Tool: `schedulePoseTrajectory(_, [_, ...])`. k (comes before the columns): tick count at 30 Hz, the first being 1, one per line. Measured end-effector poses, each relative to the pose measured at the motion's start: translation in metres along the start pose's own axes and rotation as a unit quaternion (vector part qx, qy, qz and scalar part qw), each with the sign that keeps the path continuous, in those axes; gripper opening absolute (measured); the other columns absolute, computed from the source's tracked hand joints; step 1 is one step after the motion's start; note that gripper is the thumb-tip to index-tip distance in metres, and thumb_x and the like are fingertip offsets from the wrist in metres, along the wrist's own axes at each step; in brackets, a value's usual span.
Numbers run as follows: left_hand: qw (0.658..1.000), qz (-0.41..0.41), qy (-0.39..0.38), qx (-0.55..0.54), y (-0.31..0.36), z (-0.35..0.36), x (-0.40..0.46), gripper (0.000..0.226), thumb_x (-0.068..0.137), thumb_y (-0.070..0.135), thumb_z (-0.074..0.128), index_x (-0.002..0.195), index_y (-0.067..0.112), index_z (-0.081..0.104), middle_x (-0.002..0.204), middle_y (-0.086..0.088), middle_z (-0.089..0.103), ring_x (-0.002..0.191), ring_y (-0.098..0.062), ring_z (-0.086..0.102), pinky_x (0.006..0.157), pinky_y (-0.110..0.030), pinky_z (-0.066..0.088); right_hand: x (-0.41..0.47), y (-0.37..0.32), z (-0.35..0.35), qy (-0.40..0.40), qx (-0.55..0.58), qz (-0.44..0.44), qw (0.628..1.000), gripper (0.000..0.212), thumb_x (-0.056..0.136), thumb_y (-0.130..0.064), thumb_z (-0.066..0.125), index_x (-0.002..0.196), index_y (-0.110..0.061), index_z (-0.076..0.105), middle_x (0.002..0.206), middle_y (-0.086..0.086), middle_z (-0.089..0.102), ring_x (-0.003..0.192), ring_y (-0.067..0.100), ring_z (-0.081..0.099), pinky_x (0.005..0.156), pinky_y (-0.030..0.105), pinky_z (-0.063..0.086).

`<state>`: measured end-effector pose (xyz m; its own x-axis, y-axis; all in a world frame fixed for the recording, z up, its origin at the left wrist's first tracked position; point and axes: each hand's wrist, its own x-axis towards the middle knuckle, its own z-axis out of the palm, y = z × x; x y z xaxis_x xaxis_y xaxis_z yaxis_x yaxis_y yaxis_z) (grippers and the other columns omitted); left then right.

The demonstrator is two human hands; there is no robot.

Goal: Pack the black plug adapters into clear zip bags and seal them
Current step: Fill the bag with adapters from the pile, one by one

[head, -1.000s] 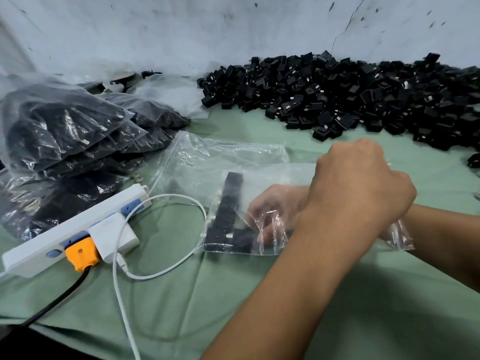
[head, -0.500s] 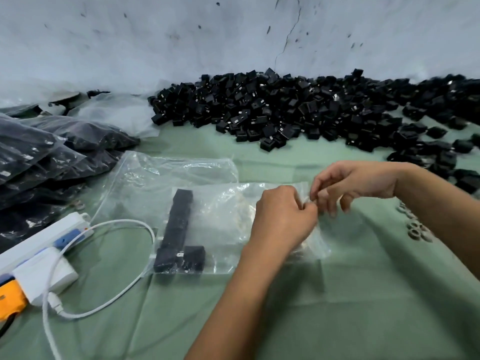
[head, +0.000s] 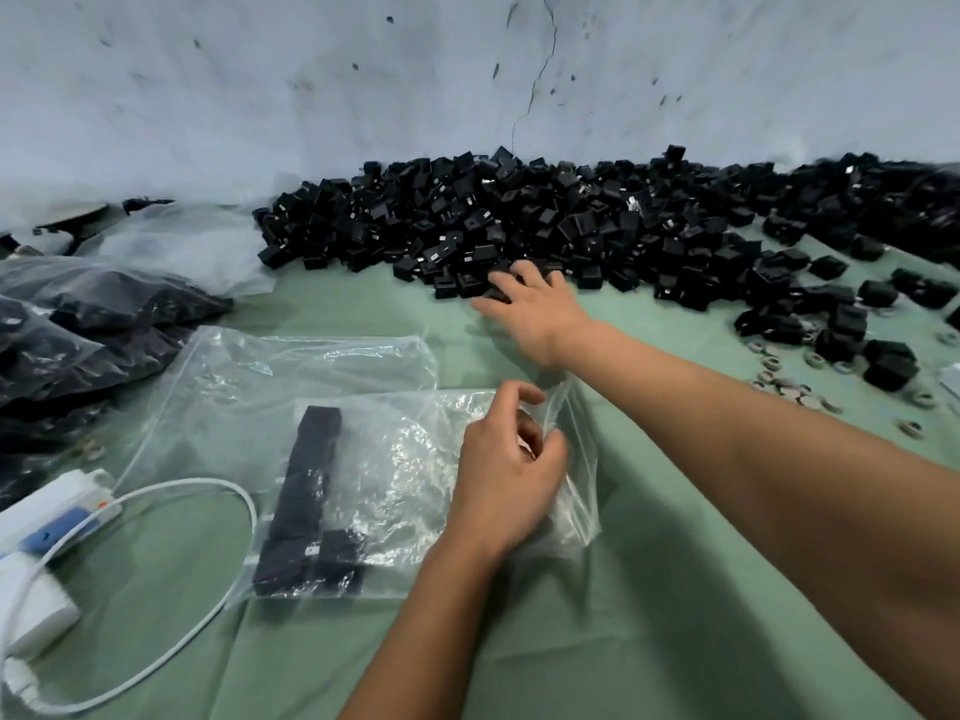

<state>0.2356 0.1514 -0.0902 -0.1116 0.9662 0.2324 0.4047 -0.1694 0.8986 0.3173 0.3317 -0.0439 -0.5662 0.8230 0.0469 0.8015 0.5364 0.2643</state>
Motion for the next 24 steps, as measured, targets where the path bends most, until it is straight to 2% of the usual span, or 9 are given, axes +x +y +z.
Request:
schedulePoseTrajectory(2, [1.0, 0.004, 0.0, -0.01, -0.002, 0.0, 0.001, 0.028, 0.081, 0.029, 0.058, 0.107, 0.041, 0.058, 0.081, 0.014, 0.063, 0.061, -0.01, 0.058, 0.062, -0.031, 0.05, 0.005, -0.001, -0.002, -0.029, -0.056, 0.004, 0.998, 0.046, 0.103, -0.028, 0.048, 0.148, -0.034, 0.046, 0.156, 0.008, 0.033, 0.146, 0.034, 0.021, 0.112, 0.054, 0.026])
schedulePoseTrajectory(4, [0.999, 0.012, -0.006, -0.03, 0.0, 0.0, 0.002, 0.031, 0.081, 0.024, 0.057, 0.106, 0.04, 0.066, 0.081, 0.012, 0.062, 0.057, -0.009, 0.054, 0.06, -0.025, 0.043, 0.003, 0.0, -0.003, -0.007, -0.07, 0.009, 0.998, 0.036, 0.102, -0.019, 0.049, 0.136, -0.026, 0.058, 0.144, 0.01, 0.039, 0.136, 0.034, 0.033, 0.109, 0.053, 0.031])
schedulePoseTrajectory(8, [0.999, 0.008, 0.012, -0.044, 0.003, 0.0, 0.003, 0.025, 0.081, 0.02, 0.057, 0.087, 0.03, 0.078, 0.088, 0.011, 0.067, 0.058, -0.008, 0.055, 0.064, -0.022, 0.044, -0.013, 0.008, -0.005, -0.001, 0.098, 0.029, 0.995, 0.015, 0.097, -0.021, 0.063, 0.11, -0.016, 0.068, 0.123, 0.012, 0.047, 0.113, 0.034, 0.052, 0.098, 0.043, 0.048])
schedulePoseTrajectory(10, [0.998, -0.009, 0.018, -0.057, 0.003, -0.002, 0.002, 0.021, 0.082, 0.024, 0.058, 0.084, 0.028, 0.078, 0.081, 0.012, 0.07, 0.058, -0.004, 0.055, 0.063, -0.021, 0.043, -0.028, 0.016, -0.008, -0.008, 0.175, 0.043, 0.984, 0.016, 0.089, -0.025, 0.075, 0.099, -0.016, 0.066, 0.113, 0.009, 0.053, 0.105, 0.031, 0.057, 0.093, 0.036, 0.048])
schedulePoseTrajectory(12, [0.998, -0.017, 0.017, -0.062, 0.005, -0.004, 0.002, 0.022, 0.084, 0.027, 0.057, 0.084, 0.028, 0.079, 0.076, 0.015, 0.072, 0.056, 0.002, 0.054, 0.06, -0.017, 0.04, -0.045, 0.025, -0.008, 0.012, 0.218, 0.066, 0.974, 0.016, 0.085, -0.015, 0.077, 0.095, -0.015, 0.064, 0.103, 0.006, 0.062, 0.103, 0.028, 0.06, 0.083, 0.029, 0.045])
schedulePoseTrajectory(14, [0.998, -0.021, 0.018, -0.062, 0.007, -0.005, 0.001, 0.025, 0.086, 0.026, 0.055, 0.086, 0.029, 0.08, 0.082, 0.018, 0.075, 0.06, 0.003, 0.058, 0.061, -0.015, 0.042, -0.065, 0.03, -0.012, 0.067, 0.307, 0.114, 0.942, 0.016, 0.087, -0.008, 0.072, 0.1, -0.013, 0.064, 0.098, 0.003, 0.07, 0.096, 0.024, 0.064, 0.075, 0.025, 0.041])
schedulePoseTrajectory(16, [0.997, -0.029, 0.035, -0.063, 0.009, -0.006, 0.001, 0.026, 0.088, 0.024, 0.056, 0.088, 0.027, 0.081, 0.089, 0.018, 0.076, 0.073, 0.001, 0.065, 0.071, -0.02, 0.049, -0.087, 0.031, -0.021, 0.093, 0.457, 0.158, 0.87, 0.015, 0.092, -0.013, 0.071, 0.104, -0.014, 0.062, 0.09, 0.001, 0.076, 0.08, 0.019, 0.068, 0.066, 0.024, 0.042])
schedulePoseTrajectory(18, [0.995, -0.04, 0.06, -0.065, 0.011, -0.006, 0.002, 0.025, 0.09, 0.019, 0.057, 0.088, 0.025, 0.081, 0.091, 0.017, 0.075, 0.081, -0.004, 0.068, 0.079, -0.026, 0.053, -0.109, 0.031, -0.034, 0.048, 0.561, 0.153, 0.812, 0.009, 0.095, -0.016, 0.07, 0.102, -0.012, 0.065, 0.08, 0.002, 0.078, 0.063, 0.015, 0.068, 0.056, 0.021, 0.043])
schedulePoseTrajectory(24, [0.991, 0.012, 0.125, -0.043, 0.03, -0.008, -0.003, 0.025, 0.083, 0.021, 0.056, 0.087, 0.021, 0.081, 0.085, 0.012, 0.072, 0.084, -0.003, 0.067, 0.081, -0.029, 0.056, -0.153, 0.006, -0.049, -0.17, 0.576, 0.036, 0.799, 0.008, 0.098, -0.01, 0.066, 0.101, -0.012, 0.073, 0.087, 0.004, 0.078, 0.065, 0.018, 0.069, 0.057, 0.02, 0.049])
